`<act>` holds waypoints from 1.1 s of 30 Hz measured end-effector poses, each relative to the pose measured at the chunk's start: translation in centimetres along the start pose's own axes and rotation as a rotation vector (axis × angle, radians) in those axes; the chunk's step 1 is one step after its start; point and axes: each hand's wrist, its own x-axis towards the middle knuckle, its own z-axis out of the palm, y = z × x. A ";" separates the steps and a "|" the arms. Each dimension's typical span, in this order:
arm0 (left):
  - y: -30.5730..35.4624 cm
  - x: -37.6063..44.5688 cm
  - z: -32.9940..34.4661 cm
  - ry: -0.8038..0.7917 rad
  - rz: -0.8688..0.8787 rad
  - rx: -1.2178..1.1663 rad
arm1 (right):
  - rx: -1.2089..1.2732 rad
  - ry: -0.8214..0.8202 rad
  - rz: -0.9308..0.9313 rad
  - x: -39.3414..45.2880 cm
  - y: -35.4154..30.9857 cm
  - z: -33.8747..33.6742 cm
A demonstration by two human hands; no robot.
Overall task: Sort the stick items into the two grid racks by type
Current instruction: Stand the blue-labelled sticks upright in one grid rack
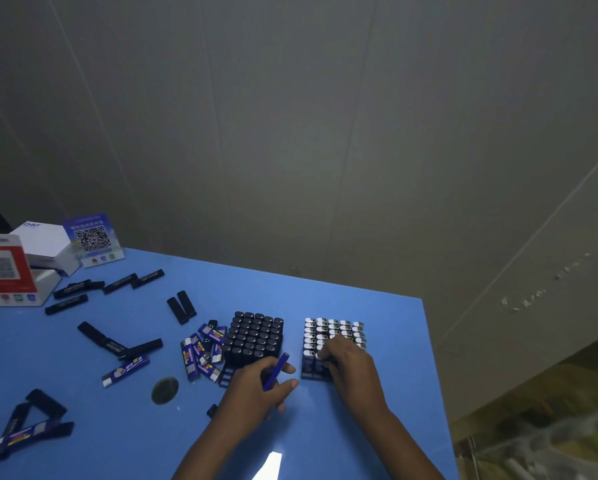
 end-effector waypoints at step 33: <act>2.3 -0.5 2.5 -0.109 0.103 0.080 | 0.763 -0.222 0.228 -1.0 -5.0 -5.9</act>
